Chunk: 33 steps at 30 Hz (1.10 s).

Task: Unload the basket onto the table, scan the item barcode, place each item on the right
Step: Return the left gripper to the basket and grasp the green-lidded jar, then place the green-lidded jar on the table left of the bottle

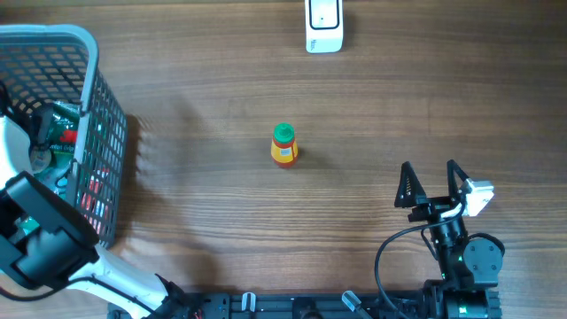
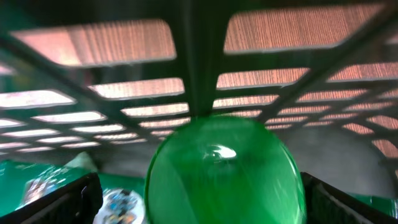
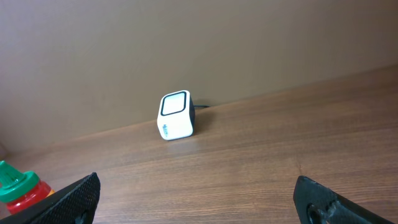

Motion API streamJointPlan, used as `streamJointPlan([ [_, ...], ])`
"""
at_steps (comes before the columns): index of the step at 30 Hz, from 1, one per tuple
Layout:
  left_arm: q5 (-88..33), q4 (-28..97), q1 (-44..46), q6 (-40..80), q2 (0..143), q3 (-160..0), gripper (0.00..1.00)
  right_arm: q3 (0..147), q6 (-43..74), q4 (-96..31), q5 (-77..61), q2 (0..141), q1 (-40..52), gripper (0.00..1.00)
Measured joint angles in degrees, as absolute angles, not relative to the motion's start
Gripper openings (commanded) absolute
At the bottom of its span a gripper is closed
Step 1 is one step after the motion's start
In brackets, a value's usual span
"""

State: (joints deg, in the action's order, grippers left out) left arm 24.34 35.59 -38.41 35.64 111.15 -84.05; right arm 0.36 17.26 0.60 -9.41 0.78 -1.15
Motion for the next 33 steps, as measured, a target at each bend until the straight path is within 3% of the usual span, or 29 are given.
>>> streamJointPlan([
  [2,22.33,33.80,-38.59,35.64,112.97,-84.05,0.98,0.36,17.26,0.60,-9.41,0.78,-1.15,1.00],
  [6,20.86,31.62,-38.33,35.16,116.36,-84.05,0.78,0.36,17.26,0.60,-9.41,0.78,-1.15,1.00],
  [12,21.21,32.75,-38.22,34.79,115.68,-84.05,0.68,0.36,17.26,0.60,-9.41,0.78,-1.15,1.00],
  [24,22.15,37.34,-32.10,34.76,92.82,-83.57,0.69,0.36,17.26,0.60,-9.41,0.78,-1.15,1.00],
  [33,20.60,41.25,-11.44,34.79,69.10,-83.57,0.69,0.36,17.26,0.60,-9.41,0.78,-1.15,1.00],
])
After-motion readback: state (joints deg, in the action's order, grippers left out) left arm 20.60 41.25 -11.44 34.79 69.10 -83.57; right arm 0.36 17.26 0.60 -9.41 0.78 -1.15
